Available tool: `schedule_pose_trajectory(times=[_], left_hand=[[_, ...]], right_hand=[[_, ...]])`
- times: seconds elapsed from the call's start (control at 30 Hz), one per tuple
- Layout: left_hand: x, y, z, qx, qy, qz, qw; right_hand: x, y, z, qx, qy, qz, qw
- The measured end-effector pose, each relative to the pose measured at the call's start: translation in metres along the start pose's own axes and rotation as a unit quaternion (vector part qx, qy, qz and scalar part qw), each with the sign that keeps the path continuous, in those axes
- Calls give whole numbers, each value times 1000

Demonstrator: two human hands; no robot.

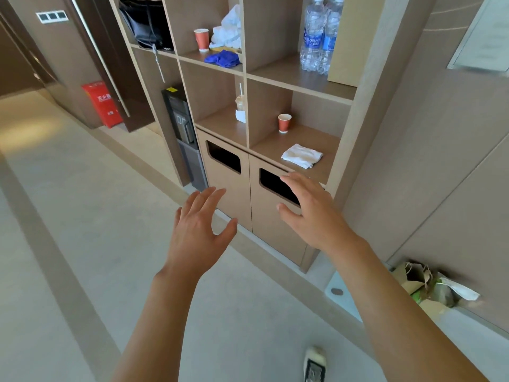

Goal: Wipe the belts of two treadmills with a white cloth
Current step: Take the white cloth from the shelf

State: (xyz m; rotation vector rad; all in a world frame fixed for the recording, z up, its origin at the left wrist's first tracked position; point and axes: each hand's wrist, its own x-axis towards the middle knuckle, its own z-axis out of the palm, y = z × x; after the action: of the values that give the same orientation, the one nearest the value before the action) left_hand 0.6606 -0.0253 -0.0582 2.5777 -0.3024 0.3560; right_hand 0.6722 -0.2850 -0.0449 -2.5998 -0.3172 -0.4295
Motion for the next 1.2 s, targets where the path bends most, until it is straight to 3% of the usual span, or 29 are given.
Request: schedule_pose_trajectory(times=[0.63, 1.2], left_hand=[[212, 57, 130, 56, 5, -4, 998], [333, -1, 200, 21, -67, 42, 997]], right_hand=[[182, 228, 17, -31, -43, -45, 998], [280, 297, 99, -11, -110, 36, 993]])
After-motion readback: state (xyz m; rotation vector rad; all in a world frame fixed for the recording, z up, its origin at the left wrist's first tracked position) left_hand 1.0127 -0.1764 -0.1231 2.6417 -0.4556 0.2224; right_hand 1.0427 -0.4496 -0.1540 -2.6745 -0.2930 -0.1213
